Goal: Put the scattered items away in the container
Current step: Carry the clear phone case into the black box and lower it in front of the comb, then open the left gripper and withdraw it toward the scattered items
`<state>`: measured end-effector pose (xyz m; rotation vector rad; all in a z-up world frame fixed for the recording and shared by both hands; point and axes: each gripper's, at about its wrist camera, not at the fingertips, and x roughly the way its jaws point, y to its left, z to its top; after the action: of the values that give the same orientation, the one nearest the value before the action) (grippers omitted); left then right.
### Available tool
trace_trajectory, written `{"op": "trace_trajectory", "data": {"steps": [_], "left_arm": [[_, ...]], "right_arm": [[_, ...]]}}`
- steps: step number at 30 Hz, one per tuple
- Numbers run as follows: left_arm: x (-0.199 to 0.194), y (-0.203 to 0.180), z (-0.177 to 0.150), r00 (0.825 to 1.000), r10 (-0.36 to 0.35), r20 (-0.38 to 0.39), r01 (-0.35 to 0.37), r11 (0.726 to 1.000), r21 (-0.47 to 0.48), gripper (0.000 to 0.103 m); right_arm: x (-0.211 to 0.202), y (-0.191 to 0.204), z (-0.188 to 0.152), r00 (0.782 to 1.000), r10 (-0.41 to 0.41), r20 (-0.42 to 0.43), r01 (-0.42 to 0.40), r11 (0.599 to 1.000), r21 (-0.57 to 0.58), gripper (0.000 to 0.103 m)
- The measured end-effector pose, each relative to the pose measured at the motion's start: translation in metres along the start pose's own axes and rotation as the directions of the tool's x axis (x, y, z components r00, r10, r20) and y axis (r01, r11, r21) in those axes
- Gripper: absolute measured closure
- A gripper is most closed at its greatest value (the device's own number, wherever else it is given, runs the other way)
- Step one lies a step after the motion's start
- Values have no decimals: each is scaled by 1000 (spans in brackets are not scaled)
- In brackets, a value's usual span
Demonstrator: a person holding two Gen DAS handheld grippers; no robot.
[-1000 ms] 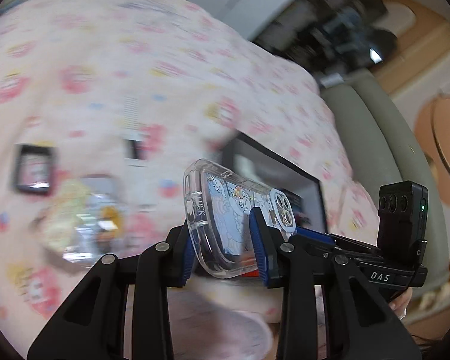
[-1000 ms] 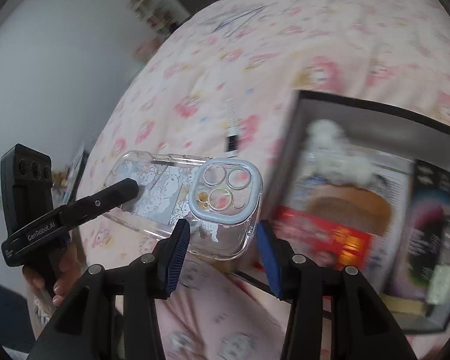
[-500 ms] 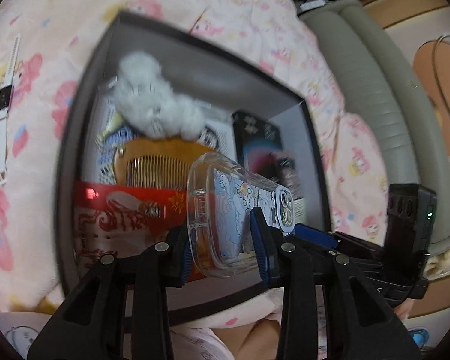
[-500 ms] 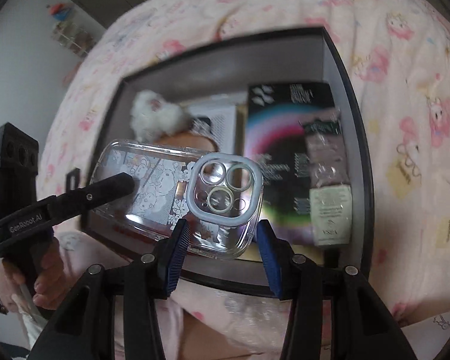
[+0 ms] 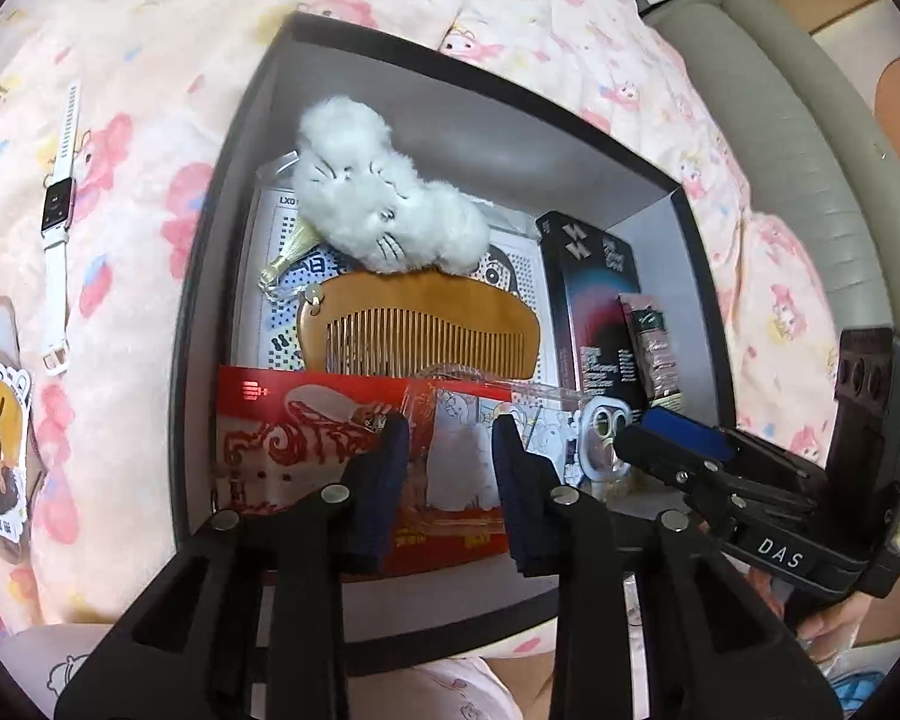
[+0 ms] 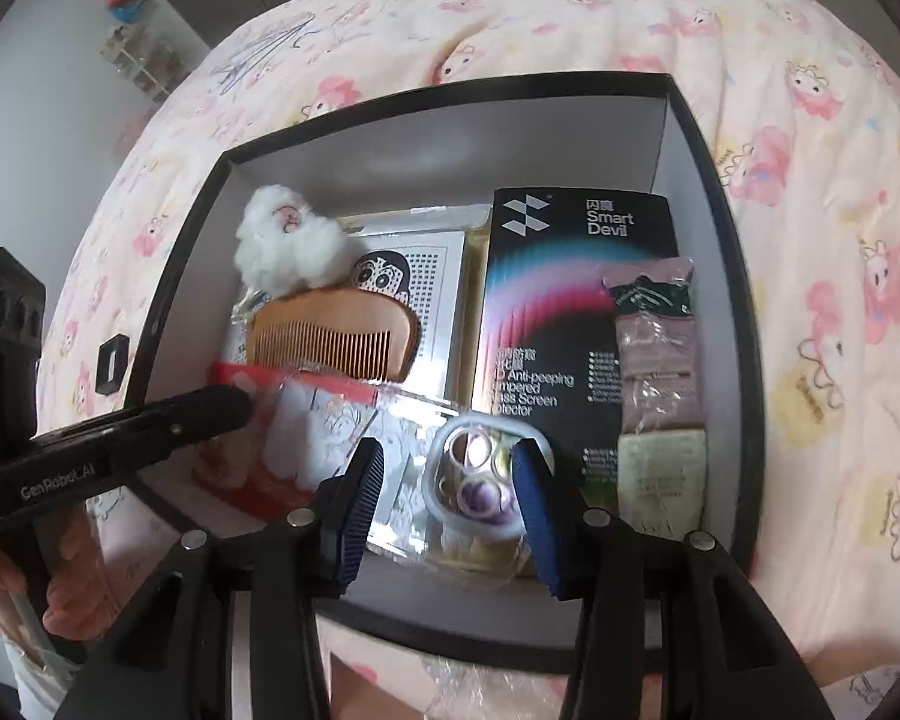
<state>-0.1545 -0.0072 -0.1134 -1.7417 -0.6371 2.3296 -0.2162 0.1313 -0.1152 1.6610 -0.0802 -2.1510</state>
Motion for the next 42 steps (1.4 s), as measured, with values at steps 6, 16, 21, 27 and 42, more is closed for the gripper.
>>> {"op": "trace_trajectory", "data": {"steps": [6, 16, 21, 27, 42], "left_arm": [[20, -9, -5, 995, 68, -76, -65, 997, 44, 76], [19, -5, -6, 996, 11, -94, -9, 1000, 25, 76], [20, -12, -13, 992, -20, -122, 27, 998, 57, 74], [-19, -15, -17, 996, -77, -34, 78, 995, 59, 68], [-123, -51, -36, 978, -101, 184, 61, 976, 210, 62]], "right_arm": [[8, 0, -7, 999, -29, -28, 30, 999, 28, 61], [3, -10, -11, 998, -63, -17, 64, 996, 58, 61], [3, -12, -13, 999, -26, -43, 29, 997, 70, 61], [-20, -11, -22, 999, -38, -17, 39, 995, 88, 61], [-114, 66, -27, 973, -33, 228, 39, 999, -24, 47]]}}
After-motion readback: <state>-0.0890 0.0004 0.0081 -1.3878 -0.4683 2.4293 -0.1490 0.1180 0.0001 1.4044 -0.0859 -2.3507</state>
